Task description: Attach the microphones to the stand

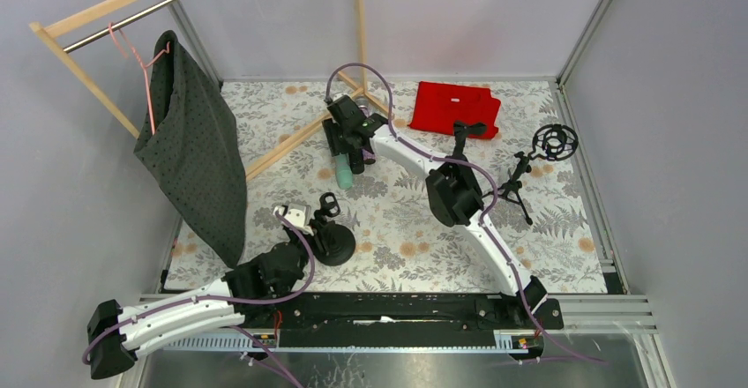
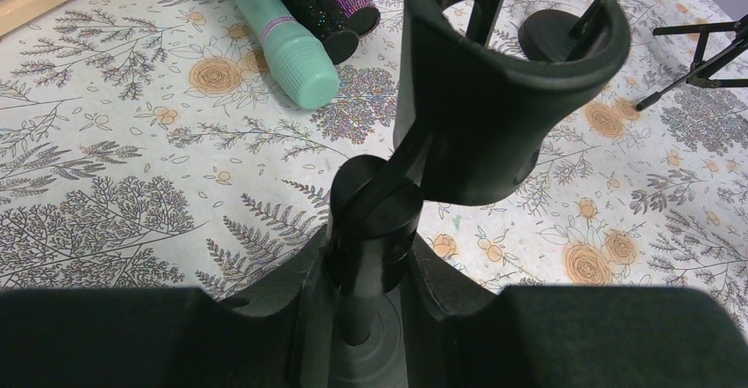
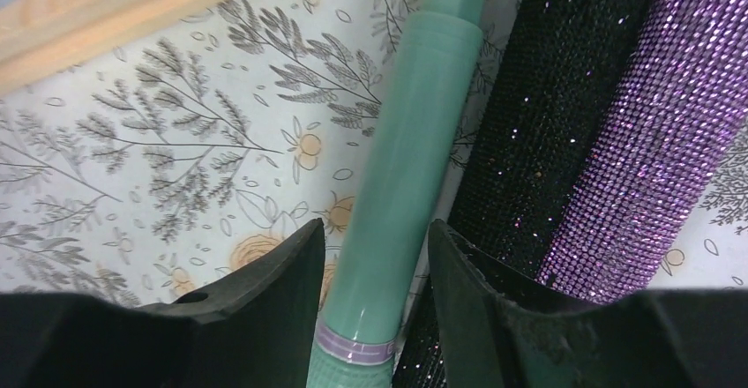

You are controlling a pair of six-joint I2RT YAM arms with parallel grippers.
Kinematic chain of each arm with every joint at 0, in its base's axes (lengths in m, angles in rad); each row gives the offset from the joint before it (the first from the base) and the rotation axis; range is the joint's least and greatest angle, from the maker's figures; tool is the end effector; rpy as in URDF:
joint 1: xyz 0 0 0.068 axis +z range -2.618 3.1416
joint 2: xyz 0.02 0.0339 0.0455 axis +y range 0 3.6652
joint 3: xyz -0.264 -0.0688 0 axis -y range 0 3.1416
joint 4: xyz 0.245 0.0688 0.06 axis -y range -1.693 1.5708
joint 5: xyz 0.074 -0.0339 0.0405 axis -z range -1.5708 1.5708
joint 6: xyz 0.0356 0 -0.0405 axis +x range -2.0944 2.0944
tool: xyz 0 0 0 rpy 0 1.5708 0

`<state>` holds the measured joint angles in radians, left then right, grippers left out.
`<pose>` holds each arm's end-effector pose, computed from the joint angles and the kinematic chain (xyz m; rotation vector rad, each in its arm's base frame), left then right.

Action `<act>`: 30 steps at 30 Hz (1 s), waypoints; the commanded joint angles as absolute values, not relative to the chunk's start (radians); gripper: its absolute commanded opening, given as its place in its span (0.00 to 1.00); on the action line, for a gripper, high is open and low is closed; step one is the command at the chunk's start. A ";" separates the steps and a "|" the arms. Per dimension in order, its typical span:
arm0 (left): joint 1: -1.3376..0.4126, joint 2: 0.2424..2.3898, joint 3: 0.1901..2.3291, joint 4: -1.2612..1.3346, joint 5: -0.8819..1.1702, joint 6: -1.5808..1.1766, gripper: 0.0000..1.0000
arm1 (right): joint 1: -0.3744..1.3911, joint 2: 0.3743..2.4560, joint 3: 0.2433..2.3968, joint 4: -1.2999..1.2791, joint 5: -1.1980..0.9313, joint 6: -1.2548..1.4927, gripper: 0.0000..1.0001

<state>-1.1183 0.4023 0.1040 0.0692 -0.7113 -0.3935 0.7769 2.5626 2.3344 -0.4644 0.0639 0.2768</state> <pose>0.0765 -0.1043 0.1793 0.1337 1.7615 -0.4645 0.4134 0.4032 0.1910 -0.5376 2.2449 0.4813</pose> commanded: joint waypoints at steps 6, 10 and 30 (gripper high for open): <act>-1.117 0.398 0.120 0.169 -0.733 -0.405 0.00 | 0.785 2.584 2.339 -0.480 0.094 0.267 0.53; -1.117 0.391 0.120 0.166 -0.741 -0.407 0.00 | 0.806 2.593 2.327 -0.486 0.079 0.222 0.53; -1.117 0.186 0.076 0.103 -0.768 -0.405 0.00 | 0.885 2.279 1.905 -0.414 0.145 0.183 0.29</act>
<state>-1.1183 0.2478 0.0731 0.0299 -0.7383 -0.3943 0.8692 2.4401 2.0453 -0.4061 0.1230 0.1787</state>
